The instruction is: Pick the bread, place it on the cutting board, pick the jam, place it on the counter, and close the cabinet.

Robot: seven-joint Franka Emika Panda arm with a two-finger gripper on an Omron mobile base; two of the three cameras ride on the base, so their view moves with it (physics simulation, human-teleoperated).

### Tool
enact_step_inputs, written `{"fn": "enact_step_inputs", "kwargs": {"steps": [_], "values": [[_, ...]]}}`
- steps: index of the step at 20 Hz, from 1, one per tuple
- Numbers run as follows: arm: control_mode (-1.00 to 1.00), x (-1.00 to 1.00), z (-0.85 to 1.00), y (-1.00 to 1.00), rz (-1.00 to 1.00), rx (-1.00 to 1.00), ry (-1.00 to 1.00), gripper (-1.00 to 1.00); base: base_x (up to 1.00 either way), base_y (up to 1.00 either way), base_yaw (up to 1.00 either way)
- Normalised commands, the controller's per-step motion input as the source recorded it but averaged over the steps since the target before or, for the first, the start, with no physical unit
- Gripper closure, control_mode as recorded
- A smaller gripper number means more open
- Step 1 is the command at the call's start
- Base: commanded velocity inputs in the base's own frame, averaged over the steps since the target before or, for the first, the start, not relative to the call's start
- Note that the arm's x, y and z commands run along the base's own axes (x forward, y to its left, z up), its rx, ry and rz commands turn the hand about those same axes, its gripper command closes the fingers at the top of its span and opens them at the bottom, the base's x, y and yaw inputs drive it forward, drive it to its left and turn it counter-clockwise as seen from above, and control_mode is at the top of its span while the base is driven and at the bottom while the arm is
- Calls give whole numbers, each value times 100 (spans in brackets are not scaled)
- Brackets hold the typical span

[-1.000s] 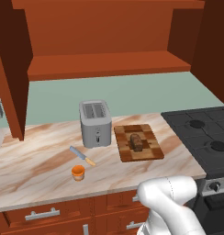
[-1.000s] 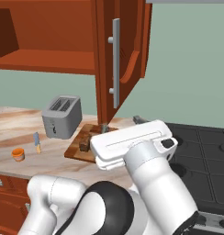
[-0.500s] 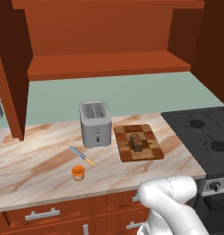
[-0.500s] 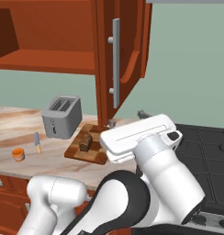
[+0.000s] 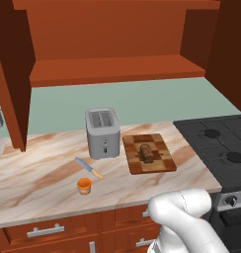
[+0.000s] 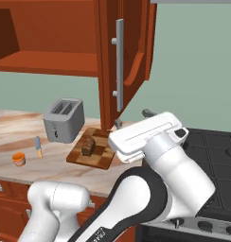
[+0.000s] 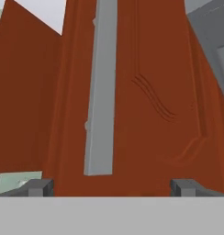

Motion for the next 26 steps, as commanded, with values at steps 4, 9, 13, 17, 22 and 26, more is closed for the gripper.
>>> {"fn": "enact_step_inputs", "kwargs": {"steps": [4, 9, 13, 17, 22, 26], "values": [[-100, 0, 0, -4, 10, 0, 0, -100, 0, 0, 0], [-100, 0, 0, 0, 11, 0, 0, -100, 0, 0, 0], [-100, 0, 1, 0, 9, 0, 0, -100, 0, 0, 0], [-100, 0, 0, 0, 8, 0, 0, -100, 0, 0, 0], [-100, 0, 0, 0, 7, 0, 0, -100, 0, 0, 0], [-100, 0, 1, 0, 7, 0, 0, -100, 0, 0, 0]]}}
